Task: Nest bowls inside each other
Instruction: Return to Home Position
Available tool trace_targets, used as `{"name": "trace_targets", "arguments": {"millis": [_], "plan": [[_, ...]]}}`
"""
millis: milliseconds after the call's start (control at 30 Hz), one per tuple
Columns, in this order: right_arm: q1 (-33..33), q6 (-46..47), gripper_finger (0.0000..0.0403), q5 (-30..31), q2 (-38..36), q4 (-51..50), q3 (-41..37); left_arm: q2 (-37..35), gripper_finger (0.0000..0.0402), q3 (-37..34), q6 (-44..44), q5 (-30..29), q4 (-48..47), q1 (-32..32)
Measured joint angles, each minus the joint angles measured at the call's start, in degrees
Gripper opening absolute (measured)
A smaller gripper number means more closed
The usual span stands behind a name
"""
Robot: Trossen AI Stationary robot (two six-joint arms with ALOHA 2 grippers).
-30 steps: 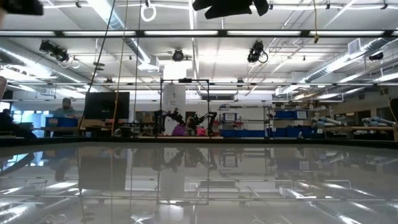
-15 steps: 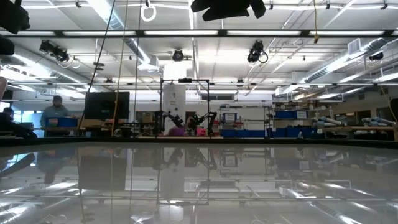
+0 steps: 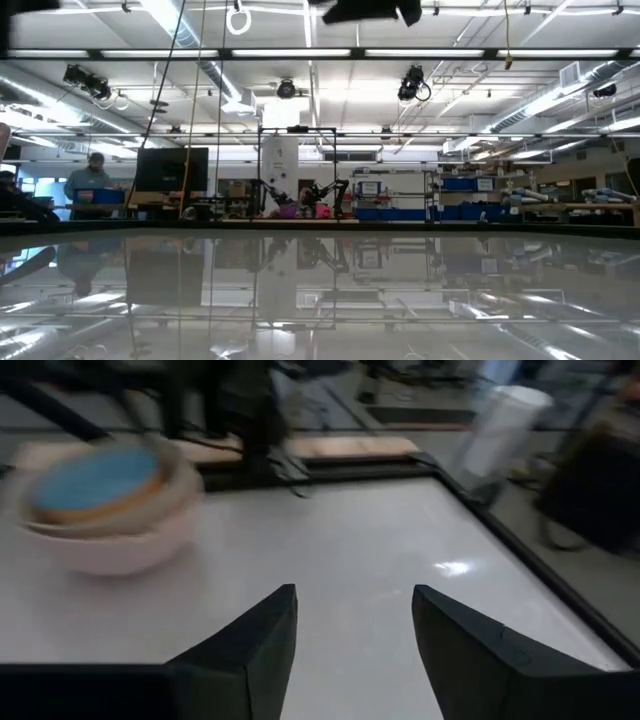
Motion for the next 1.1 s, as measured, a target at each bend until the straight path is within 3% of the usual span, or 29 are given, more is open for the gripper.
{"name": "trace_targets", "arguments": {"millis": [100, 200, 433, 633, 833, 967, 1100], "plan": [[0.09, -0.93, 0.0195, -4.47, -2.64, 0.36, -0.19, -0.62, 0.0143, 1.5, 3.63, -13.64, 1.86, 0.57], [0.11, -1.35, 0.018, -7.28, -6.14, 0.93, -2.43, -1.88, 0.0129, 0.31, 13.55, -18.64, 9.09, 5.51], [0.85, -1.0, 0.0147, -8.98, -17.48, 6.89, -14.02, -2.25, 0.009, -8.29, 41.13, -7.61, 41.31, 24.9], [1.4, -1.68, 0.0117, -12.39, -25.81, 28.87, -34.38, -2.22, 0.0066, -17.19, 56.21, -4.42, 69.79, 35.47], [-1.37, -2.31, 0.0071, -14.31, -37.3, 37.31, -48.76, -10.2, 0.0051, -18.32, 58.6, 3.34, 69.88, 44.44], [-3.3, -3.97, 0.0034, -16.78, -48.23, 36.62, -52.98, -17.9, 0.0046, -18.65, 61.72, 5.85, 69.15, 47.77], [-3.6, -1.17, 0.0008, -17.63, -58.3, 33.65, -54.78, -26.12, 0.0045, -23.83, 63.11, 5.9, 70.01, 48.96]]}}
